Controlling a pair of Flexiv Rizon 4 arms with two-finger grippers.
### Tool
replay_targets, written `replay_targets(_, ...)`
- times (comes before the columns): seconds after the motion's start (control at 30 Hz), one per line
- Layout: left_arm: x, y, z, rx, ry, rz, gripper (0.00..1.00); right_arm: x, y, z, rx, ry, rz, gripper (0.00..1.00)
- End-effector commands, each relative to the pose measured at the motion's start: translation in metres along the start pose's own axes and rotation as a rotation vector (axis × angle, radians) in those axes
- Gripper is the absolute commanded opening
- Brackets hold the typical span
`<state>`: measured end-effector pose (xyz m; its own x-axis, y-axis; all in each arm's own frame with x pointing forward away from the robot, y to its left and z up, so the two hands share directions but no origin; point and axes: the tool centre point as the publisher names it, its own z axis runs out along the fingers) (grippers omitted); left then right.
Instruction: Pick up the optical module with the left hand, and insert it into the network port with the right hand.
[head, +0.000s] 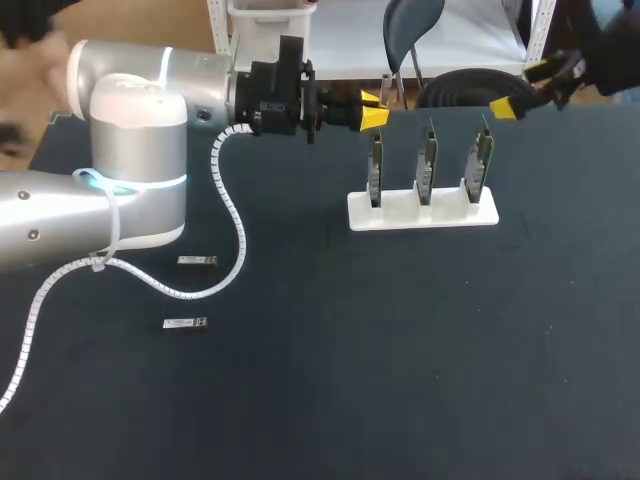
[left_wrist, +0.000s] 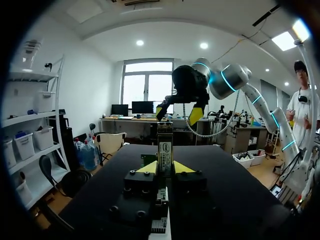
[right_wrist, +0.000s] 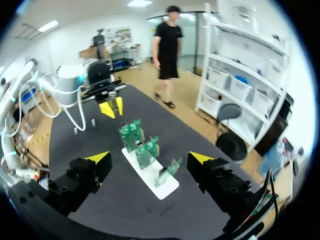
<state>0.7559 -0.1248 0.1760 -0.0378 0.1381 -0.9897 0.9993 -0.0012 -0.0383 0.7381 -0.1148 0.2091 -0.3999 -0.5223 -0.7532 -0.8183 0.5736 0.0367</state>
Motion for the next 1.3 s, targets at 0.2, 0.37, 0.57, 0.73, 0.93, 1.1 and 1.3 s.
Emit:
replay_targets(0.2, 0.0, -0.001, 0.0, -0.005, -0.001, 0.001, 0.0, -0.02, 0.012, 0.024, -0.763, 0.017, -0.349, 1.0)
replay_targets(0.37, 0.0, -0.001, 0.0, -0.005, -0.001, 0.001, 0.0, -0.029, 0.024, 0.038, -0.813, 0.011, -0.379, 1.0)
replay_targets(0.57, 0.0, -0.001, 0.0, -0.005, -0.001, 0.001, 0.0, -0.044, 0.032, 0.053, -0.807, -0.005, -0.375, 1.0)
replay_targets(0.73, 0.0, -0.001, 0.0, -0.005, -0.001, 0.001, 0.0, -0.058, 0.03, 0.06, -0.767, -0.07, -0.327, 1.0)
replay_targets(0.93, 0.0, -0.001, 0.0, -0.005, -0.001, 0.001, 0.0, -0.067, 0.038, 0.067, -0.751, -0.096, -0.315, 1.0)
replay_targets(1.1, 0.0, -0.001, 0.0, -0.005, -0.001, 0.001, 0.0, -0.069, 0.047, 0.074, -0.693, -0.085, -0.298, 1.0)
replay_targets(1.3, 0.0, -0.001, 0.0, -0.005, -0.001, 0.001, 0.0, -0.07, 0.052, 0.08, -0.626, -0.092, -0.271, 1.0)
